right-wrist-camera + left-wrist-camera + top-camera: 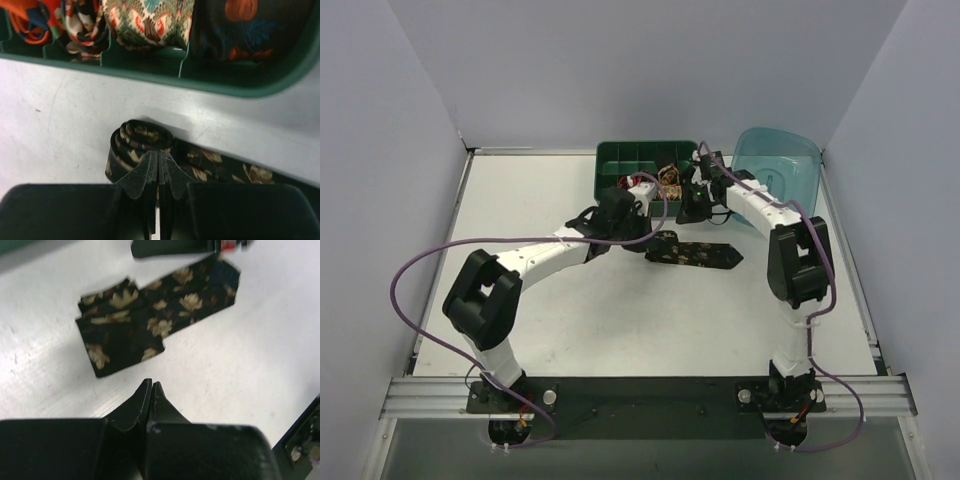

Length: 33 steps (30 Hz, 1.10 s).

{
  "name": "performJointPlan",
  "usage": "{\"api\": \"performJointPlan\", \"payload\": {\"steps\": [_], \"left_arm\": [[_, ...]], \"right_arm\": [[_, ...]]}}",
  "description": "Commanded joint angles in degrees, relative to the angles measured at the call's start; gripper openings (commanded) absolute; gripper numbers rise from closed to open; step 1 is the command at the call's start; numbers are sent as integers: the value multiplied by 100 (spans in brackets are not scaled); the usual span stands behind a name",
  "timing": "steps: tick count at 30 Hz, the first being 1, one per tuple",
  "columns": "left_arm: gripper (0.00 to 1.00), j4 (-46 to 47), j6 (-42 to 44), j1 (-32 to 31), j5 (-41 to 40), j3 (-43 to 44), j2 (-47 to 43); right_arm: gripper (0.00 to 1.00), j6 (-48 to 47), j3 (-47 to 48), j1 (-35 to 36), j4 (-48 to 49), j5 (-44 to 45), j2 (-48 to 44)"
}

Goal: Roll the ties
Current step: Roll the tie at the center of the board.

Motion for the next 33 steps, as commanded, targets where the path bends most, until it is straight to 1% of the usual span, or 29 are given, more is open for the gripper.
{"api": "performJointPlan", "payload": {"steps": [1, 5, 8, 18, 19, 20, 28, 33], "left_arm": [[0, 225, 215, -46, 159, -509, -207], [0, 523, 268, -160, 203, -993, -251], [0, 586, 347, -274, 247, -1038, -77], [0, 674, 391, -432, 256, -625, 785], [0, 917, 382, -441, 238, -599, 829], [0, 972, 365, -441, 203, -581, 908], [0, 1245, 268, -441, -16, -361, 1181], [0, 1140, 285, -441, -105, -28, 1401]], "right_arm": [[0, -99, 603, 125, -402, 161, 538], [0, -108, 903, 187, -499, 302, 819], [0, -108, 1035, 187, -525, 363, 986], [0, -108, 1096, 301, -560, 372, 1224], [0, -117, 1088, 327, -552, 355, 1233], [0, -126, 1096, 336, -569, 355, 1267], [0, -196, 1035, 407, -595, 206, 1285], [0, -248, 1000, 486, -639, 144, 1285]]}}
